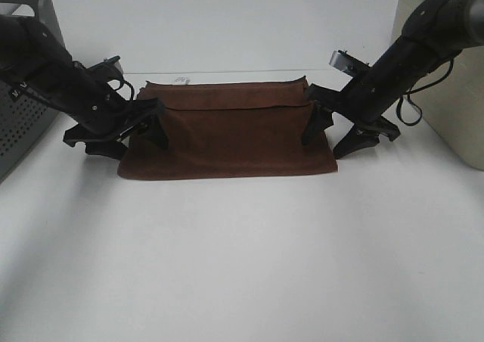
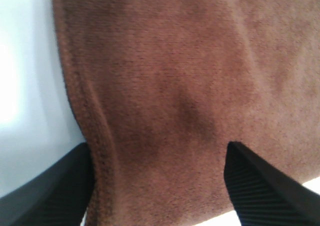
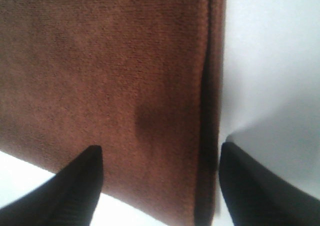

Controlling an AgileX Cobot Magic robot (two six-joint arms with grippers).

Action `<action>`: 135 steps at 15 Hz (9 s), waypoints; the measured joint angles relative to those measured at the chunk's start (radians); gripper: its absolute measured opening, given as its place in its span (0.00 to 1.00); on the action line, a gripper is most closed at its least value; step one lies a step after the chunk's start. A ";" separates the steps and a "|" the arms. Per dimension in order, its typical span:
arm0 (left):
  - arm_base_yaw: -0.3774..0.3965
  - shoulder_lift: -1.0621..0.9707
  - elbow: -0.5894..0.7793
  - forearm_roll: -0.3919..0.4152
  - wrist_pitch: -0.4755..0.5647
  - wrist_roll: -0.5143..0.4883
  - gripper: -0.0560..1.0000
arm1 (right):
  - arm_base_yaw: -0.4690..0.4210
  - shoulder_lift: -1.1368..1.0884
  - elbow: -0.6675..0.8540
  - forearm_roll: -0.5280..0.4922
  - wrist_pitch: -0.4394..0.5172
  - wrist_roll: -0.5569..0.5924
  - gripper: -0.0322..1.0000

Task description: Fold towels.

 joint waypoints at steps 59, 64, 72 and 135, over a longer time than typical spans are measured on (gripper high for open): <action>0.029 0.014 -0.057 0.163 -0.020 -0.112 0.76 | 0.015 -0.034 -0.008 -0.009 -0.010 -0.025 0.90; 0.027 0.016 -0.057 0.163 -0.052 -0.112 0.59 | 0.015 -0.034 -0.008 -0.009 -0.012 -0.025 0.90; 0.025 0.007 -0.058 0.224 -0.022 -0.118 0.11 | 0.015 -0.036 -0.008 -0.009 -0.012 -0.025 0.90; -0.131 -0.281 -0.515 0.731 0.620 -0.389 0.71 | 0.094 -0.265 -0.090 -0.057 0.229 0.009 0.91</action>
